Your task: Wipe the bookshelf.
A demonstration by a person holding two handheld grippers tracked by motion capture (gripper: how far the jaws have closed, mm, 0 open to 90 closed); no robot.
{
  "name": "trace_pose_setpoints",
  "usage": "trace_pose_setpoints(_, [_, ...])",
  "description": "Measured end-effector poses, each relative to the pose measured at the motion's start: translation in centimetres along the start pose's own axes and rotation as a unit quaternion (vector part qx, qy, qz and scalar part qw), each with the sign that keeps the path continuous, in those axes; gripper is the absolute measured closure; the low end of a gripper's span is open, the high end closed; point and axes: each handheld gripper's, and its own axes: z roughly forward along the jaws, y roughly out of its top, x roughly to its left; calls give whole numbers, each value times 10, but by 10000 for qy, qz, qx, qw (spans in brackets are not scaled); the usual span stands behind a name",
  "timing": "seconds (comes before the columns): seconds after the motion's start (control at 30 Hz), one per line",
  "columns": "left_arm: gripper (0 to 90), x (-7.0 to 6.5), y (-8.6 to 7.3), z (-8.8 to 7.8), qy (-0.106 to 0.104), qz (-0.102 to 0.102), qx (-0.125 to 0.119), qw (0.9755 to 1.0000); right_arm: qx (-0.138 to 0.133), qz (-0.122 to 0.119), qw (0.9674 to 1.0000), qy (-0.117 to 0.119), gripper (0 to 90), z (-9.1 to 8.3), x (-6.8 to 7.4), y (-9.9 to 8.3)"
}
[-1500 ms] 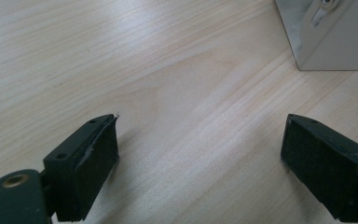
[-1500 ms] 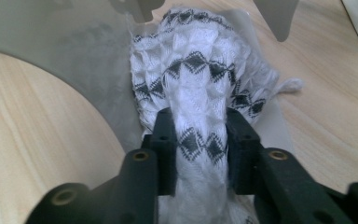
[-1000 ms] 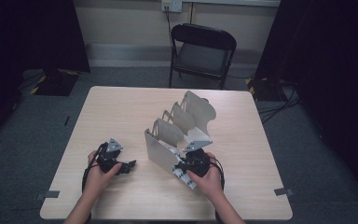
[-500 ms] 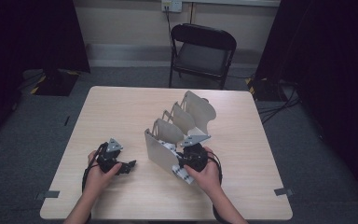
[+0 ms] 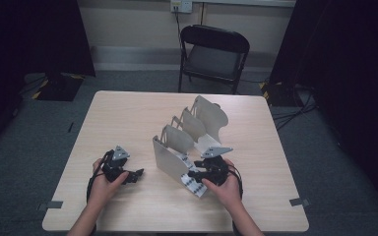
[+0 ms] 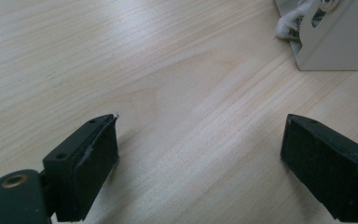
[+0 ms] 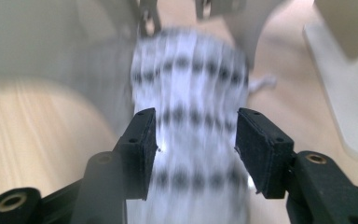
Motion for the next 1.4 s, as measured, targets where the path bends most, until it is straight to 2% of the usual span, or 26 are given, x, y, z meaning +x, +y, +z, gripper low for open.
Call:
trace_pose_setpoints(0.1, [108,0,0,0,2,-14,-12,10000,170,-82,9998,19,462,-5,3,-17])
trace_pose_setpoints(0.2, [108,0,0,0,0,-23,-17,10000,279,-226,9993,-102,462,-5,8,-31])
trace_pose_setpoints(0.23, [108,0,0,0,1,-20,-15,10000,256,-246,9993,-140,477,-4,9,-34])
trace_pose_setpoints(0.3, [108,0,0,0,5,-22,-18,10000,239,-243,9993,-143,596,-1,9,-36])
trace_pose_setpoints(0.5, [108,0,0,0,3,-22,-17,10000,251,-136,9995,-139,671,12,9,-26])
trace_pose_setpoints(0.73, [108,0,0,0,4,-23,-17,10000,302,-195,9992,-151,687,28,10,-11])
trace_pose_setpoints(1.0, [108,0,0,0,4,-21,-16,10000,287,-157,9994,-134,690,35,8,-5])
trace_pose_setpoints(1.17, [108,0,0,0,3,-14,-9,10000,250,-174,9995,-80,722,35,8,-8])
trace_pose_setpoints(1.4, [107,0,0,0,15,-17,-5,10000,281,-228,9993,29,739,21,10,-20])
